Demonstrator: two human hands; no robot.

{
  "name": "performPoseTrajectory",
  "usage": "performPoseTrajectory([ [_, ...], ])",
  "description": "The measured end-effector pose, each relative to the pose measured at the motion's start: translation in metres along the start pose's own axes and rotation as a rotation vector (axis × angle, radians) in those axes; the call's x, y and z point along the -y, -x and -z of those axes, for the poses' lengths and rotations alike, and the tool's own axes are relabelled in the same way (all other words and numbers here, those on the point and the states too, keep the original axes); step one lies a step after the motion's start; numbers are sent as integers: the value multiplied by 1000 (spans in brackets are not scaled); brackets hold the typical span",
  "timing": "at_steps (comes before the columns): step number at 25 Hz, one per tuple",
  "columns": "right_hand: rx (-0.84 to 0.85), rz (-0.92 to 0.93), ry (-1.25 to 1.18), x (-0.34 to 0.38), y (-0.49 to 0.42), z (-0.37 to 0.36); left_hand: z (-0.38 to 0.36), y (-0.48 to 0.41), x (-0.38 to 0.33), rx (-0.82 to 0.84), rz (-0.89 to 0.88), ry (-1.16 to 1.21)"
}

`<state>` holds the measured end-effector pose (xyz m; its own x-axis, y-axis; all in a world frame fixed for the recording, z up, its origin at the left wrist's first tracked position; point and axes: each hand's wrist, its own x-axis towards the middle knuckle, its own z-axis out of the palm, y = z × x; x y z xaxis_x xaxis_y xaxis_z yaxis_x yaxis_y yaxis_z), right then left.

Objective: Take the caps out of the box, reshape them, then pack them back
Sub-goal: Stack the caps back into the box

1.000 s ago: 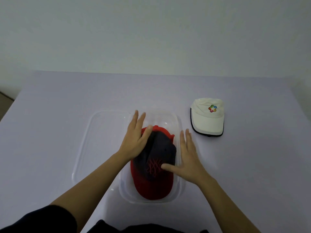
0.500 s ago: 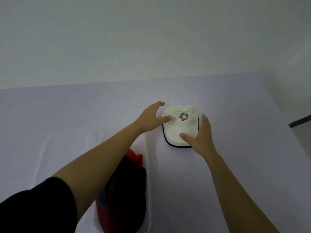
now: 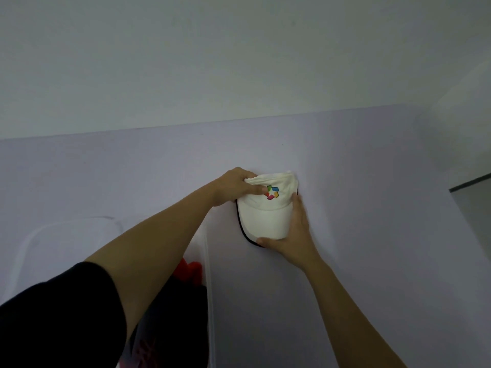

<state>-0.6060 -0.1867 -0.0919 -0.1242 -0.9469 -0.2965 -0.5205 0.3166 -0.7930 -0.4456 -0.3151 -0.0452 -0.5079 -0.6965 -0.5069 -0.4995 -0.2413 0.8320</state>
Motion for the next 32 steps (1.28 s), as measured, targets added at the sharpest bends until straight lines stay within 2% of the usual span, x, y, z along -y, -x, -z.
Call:
performPoseTrajectory([
  [4, -37, 73, 3, 25, 15, 5, 16, 30, -16, -27, -89, -32],
  [10, -73, 124, -129, 90, 86, -8, 95, 125, -50, -301, -299, -226],
  [12, 81, 174, -107, 106, 114, -36, 126, 165, -48, -390, -340, -200],
  [15, 473, 189, 68, 132, 133, -81, 153, 222, -31, -517, -371, -196],
  [20, 673, 96, 348, 138, 99, -101, 148, 246, -5, -593, -414, -303],
  [23, 667, 150, 443, 141, 100, -107, 144, 257, 11, -641, -394, -337],
  [25, 624, 211, 448, 141, 107, -105, 135, 259, 22, -718, -368, -457],
  [32, 532, 427, 517, 143, 146, -100, 105, 259, 60, -681, -680, -625],
])
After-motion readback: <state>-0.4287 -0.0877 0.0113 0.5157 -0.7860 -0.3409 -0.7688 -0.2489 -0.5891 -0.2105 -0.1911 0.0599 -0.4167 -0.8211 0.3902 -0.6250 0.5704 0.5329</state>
